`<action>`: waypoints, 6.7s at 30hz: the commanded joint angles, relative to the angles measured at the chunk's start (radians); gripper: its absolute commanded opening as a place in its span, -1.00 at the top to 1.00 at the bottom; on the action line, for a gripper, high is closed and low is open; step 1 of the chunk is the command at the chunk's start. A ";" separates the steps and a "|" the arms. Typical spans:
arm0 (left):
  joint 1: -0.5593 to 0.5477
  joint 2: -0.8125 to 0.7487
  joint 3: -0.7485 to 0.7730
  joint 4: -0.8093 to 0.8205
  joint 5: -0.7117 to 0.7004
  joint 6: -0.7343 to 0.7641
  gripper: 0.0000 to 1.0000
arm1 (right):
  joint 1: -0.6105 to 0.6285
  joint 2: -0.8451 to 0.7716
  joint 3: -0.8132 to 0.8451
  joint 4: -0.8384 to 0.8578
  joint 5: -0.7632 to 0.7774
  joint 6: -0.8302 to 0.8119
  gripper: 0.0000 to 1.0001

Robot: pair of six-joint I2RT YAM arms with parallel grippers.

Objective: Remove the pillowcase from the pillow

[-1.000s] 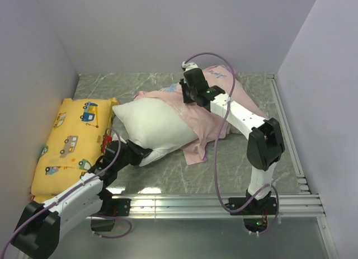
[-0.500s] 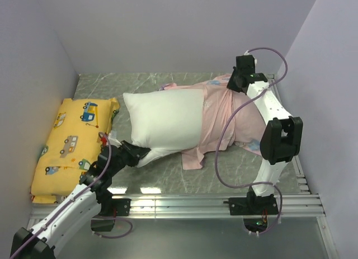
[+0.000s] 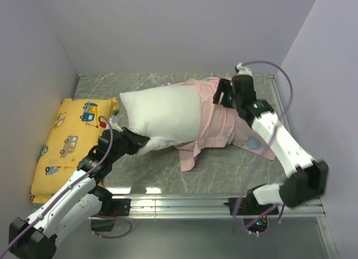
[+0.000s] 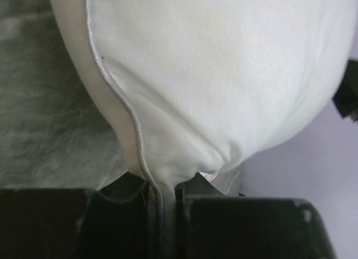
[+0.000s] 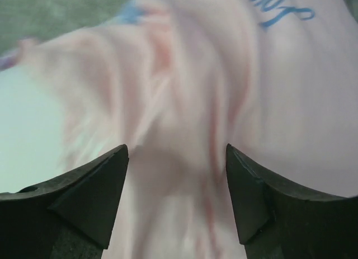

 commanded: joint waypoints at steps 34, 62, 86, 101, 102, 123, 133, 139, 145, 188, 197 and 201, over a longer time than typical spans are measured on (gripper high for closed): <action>0.006 -0.021 0.407 -0.094 -0.102 0.215 0.99 | 0.180 -0.673 -0.608 0.209 0.221 0.213 1.00; 0.286 0.565 0.650 0.047 0.161 0.385 -0.32 | 0.149 0.397 0.087 0.100 -0.033 -0.032 -0.07; 0.224 0.244 0.048 0.328 -0.005 0.031 -0.99 | 0.072 0.230 0.307 -0.033 -0.084 -0.037 -0.48; 0.225 0.479 0.093 0.504 0.018 0.002 0.99 | 0.125 -0.214 -0.009 -0.066 0.003 0.012 -0.50; 0.225 0.477 0.098 0.499 0.007 0.000 0.99 | 0.134 -0.281 -0.091 -0.058 0.009 0.026 -0.50; 0.358 0.442 0.207 0.407 0.052 0.095 0.99 | 0.154 -0.378 -0.337 -0.062 0.220 0.048 1.00; 0.621 0.445 0.293 0.347 0.153 0.137 0.99 | -0.191 -0.457 -0.362 -0.084 0.160 0.054 1.00; 0.627 0.508 0.359 0.364 0.246 0.186 0.99 | -0.088 -0.451 -0.390 -0.034 0.019 0.084 1.00; 0.503 0.551 0.497 0.214 0.205 0.319 0.44 | 0.065 -0.363 -0.436 0.012 0.076 0.121 1.00; 0.475 0.575 0.403 0.310 -0.057 0.098 0.99 | -0.248 -0.452 -0.380 -0.084 -0.087 0.064 1.00; 0.412 0.571 0.388 0.330 -0.051 0.094 0.99 | 0.146 -0.533 -0.478 -0.078 0.035 0.135 -0.43; 0.403 0.565 0.387 0.337 -0.049 0.091 0.99 | 0.302 -0.549 -0.561 -0.043 0.066 0.195 -0.55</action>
